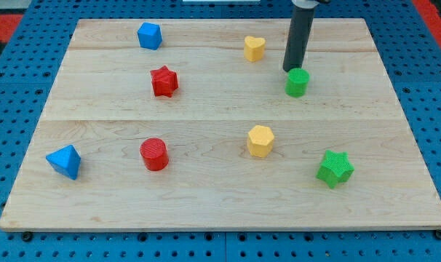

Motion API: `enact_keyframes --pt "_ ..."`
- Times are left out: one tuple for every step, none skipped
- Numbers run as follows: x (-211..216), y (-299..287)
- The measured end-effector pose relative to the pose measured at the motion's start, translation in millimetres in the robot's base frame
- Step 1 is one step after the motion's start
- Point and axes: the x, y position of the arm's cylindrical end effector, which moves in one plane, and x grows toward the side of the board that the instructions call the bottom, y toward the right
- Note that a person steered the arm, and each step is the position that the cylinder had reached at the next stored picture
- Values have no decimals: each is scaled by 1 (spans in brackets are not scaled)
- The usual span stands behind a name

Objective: Move the yellow heart to the top right of the yellow hexagon

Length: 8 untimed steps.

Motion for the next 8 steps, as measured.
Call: enact_keyframes --pt "26 0" --pt "62 19" --pt "103 22" --pt "126 22" --pt "64 58" --pt "-18 61" --pt "-60 -2" --pt "-108 -51"
